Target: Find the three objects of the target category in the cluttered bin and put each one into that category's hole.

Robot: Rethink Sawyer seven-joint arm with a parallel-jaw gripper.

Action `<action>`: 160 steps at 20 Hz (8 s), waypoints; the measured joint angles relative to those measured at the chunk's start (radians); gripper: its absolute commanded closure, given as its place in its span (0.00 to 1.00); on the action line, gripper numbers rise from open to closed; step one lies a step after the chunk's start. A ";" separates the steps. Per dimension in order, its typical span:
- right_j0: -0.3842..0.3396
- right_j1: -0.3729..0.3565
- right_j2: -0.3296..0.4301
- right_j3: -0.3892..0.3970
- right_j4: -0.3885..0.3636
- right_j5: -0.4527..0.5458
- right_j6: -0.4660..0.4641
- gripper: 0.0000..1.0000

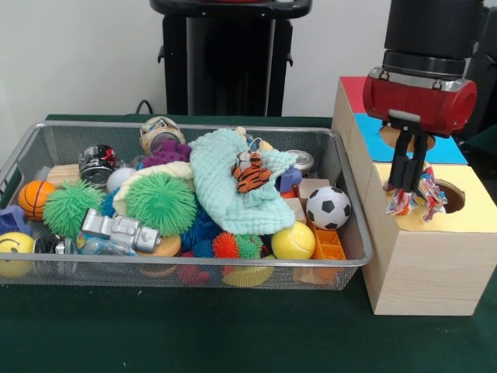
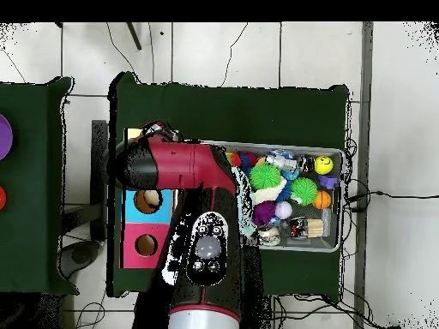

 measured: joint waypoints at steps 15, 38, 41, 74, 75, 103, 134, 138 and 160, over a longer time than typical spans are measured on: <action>0.000 -0.012 0.007 0.087 0.031 0.000 0.000 1.00; 0.003 -0.055 0.015 0.108 0.046 0.000 0.000 1.00; 0.004 -0.065 0.015 0.108 0.047 0.000 0.000 1.00; 0.078 -0.010 0.012 0.109 0.105 0.000 0.000 1.00; 0.081 -0.004 0.010 0.109 0.105 0.000 0.000 1.00; 0.066 0.112 0.024 0.061 0.210 -0.028 0.000 1.00; 0.097 0.164 0.032 0.072 0.281 -0.200 0.000 1.00; 0.100 0.164 0.029 0.072 0.280 -0.201 0.000 1.00; 0.117 0.082 -0.028 0.073 0.256 0.002 0.000 1.00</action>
